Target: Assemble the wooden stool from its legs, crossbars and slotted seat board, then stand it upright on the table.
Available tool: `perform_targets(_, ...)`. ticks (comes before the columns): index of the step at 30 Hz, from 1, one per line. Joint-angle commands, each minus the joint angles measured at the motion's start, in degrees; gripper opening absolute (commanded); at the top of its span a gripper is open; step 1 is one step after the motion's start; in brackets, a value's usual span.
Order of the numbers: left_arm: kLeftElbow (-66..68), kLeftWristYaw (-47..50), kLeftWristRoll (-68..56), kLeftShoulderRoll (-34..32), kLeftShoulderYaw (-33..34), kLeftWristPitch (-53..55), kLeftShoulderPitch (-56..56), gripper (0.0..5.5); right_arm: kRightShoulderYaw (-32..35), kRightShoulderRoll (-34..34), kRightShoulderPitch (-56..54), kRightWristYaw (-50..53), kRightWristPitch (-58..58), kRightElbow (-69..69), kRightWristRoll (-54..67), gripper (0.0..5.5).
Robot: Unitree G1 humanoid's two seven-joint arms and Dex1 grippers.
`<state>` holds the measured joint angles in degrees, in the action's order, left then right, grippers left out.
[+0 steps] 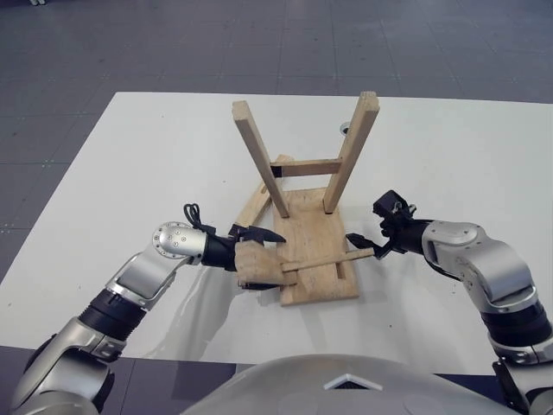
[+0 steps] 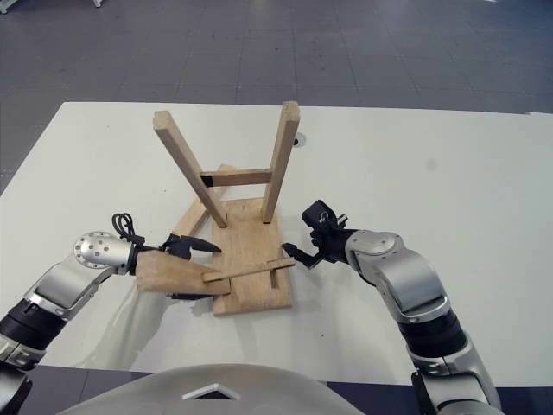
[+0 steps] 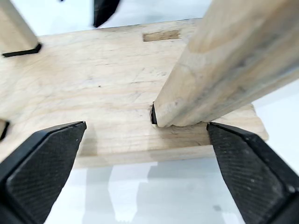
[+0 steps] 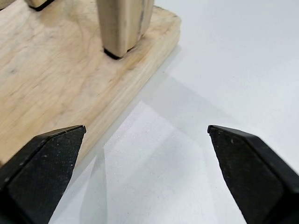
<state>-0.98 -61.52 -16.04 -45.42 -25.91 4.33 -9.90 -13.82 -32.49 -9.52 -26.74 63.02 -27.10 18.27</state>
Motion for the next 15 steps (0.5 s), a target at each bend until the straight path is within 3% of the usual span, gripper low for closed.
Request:
perform_targets(1,4.2,3.1,7.8,-0.7,-0.3,2.2,2.2,4.75,1.5,-0.9,2.5,0.0,2.3,-3.0,1.0,4.83)
perform_targets(9,-2.8,5.1,0.7,0.8,6.2,8.5,4.1,4.75,3.0,-0.5,3.8,0.9,0.6,-0.3,-0.7,4.83)
perform_targets(15,-10.8,2.6,-1.5,-2.8,11.5,12.9,5.8,4.75,3.9,0.4,5.5,2.4,-0.8,0.7,-1.2,4.83)
